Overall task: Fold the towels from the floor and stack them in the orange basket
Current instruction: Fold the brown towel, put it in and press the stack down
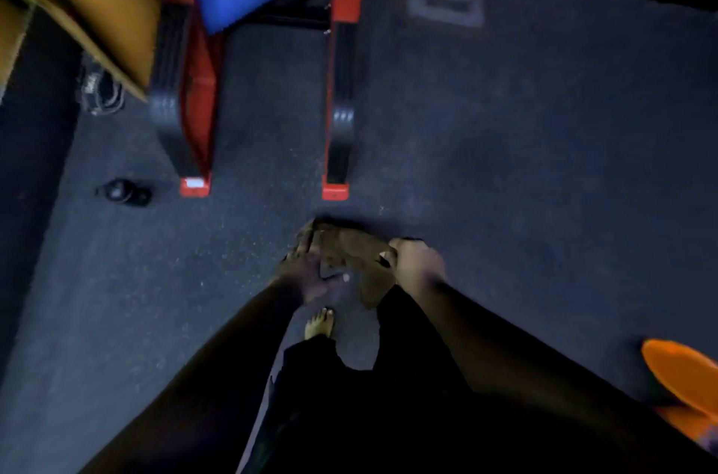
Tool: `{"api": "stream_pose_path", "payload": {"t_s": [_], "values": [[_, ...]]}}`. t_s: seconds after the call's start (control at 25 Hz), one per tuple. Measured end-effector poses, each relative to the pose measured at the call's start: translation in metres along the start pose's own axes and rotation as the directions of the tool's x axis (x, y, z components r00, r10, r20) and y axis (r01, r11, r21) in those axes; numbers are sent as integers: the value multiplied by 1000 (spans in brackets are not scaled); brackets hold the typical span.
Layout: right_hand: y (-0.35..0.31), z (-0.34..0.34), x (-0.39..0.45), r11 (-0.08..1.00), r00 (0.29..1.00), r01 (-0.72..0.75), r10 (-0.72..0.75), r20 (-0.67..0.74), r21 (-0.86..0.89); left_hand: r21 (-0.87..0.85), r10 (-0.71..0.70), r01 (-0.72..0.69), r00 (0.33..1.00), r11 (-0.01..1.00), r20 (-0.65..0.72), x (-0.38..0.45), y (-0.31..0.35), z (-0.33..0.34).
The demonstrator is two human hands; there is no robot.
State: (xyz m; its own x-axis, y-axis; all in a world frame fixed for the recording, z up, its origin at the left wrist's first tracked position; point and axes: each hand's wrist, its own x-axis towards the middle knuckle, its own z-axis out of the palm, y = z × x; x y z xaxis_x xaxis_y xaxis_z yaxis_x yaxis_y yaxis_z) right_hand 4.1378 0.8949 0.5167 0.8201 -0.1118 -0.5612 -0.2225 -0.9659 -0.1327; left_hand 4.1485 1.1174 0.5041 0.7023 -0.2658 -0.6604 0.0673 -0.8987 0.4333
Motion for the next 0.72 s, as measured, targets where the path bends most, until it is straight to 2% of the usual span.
{"api": "stream_pose_path", "payload": {"t_s": [0.16,0.32,0.48,0.6,0.72], "values": [[54,-10,-100,946,972,-184,215,-92,266,169,194,-200,980,965,51,-30,50,3],[114,13,-201,838,885,-336,437,-161,429,325,367,-423,904,846,219,-52,116,42],[176,58,-311,699,745,-443,635,-204,561,467,509,-627,779,623,366,-103,196,114],[225,108,-402,610,626,-499,745,-231,615,519,558,-727,682,449,473,-158,252,189],[270,154,-493,529,527,-537,819,-229,657,477,573,-794,604,376,554,-217,306,268]]}}
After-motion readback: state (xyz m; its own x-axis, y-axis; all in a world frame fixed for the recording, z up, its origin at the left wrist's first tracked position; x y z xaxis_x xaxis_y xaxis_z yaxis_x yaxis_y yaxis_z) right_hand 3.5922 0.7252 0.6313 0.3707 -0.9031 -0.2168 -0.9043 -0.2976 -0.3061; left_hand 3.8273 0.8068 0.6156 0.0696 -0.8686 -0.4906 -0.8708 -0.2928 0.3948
